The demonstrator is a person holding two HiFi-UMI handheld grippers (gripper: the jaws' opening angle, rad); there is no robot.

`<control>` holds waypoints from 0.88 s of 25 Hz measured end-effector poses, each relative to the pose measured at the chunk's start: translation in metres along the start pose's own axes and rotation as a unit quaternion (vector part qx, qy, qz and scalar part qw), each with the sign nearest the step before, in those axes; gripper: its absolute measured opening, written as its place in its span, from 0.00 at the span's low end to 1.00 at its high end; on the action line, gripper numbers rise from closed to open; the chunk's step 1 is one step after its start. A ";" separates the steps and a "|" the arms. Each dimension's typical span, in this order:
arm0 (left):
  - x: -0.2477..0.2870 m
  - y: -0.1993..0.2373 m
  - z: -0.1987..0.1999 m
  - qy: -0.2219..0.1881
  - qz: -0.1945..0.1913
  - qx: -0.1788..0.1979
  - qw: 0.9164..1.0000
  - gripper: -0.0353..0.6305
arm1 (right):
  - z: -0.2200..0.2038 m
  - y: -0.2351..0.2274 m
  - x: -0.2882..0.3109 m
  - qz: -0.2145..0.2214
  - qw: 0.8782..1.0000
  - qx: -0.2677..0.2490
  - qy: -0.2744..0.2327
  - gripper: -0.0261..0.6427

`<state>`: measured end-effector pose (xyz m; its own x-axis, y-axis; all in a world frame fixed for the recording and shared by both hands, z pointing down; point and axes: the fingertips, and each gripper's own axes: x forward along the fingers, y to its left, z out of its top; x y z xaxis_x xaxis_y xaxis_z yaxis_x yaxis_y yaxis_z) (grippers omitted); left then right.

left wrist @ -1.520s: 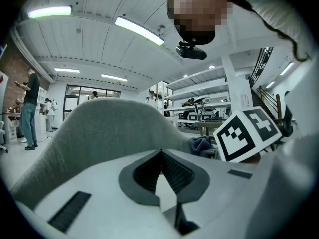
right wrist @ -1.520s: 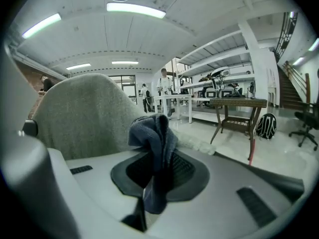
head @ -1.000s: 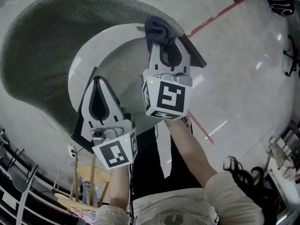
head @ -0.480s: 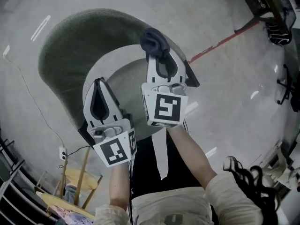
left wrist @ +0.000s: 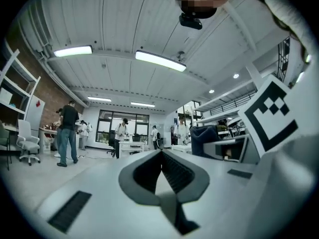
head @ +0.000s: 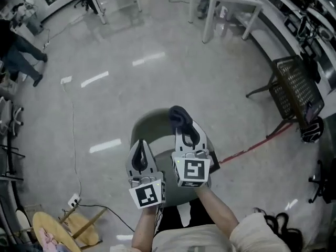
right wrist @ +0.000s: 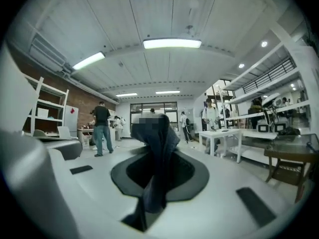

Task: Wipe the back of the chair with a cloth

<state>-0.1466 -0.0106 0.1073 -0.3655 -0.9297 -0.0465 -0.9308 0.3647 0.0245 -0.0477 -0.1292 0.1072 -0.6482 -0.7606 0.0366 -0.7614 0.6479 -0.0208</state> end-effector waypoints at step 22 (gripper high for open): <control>-0.113 0.035 0.131 -0.076 0.056 0.020 0.995 0.07 | 0.097 0.099 -0.112 0.172 0.985 0.000 -0.024 0.13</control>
<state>-0.1387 0.1136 -0.0170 -0.4603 -0.8660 -0.1955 -0.8829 0.4696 -0.0013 -0.0512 0.0167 0.0040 -0.8671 -0.4976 -0.0206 -0.4972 0.8673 -0.0240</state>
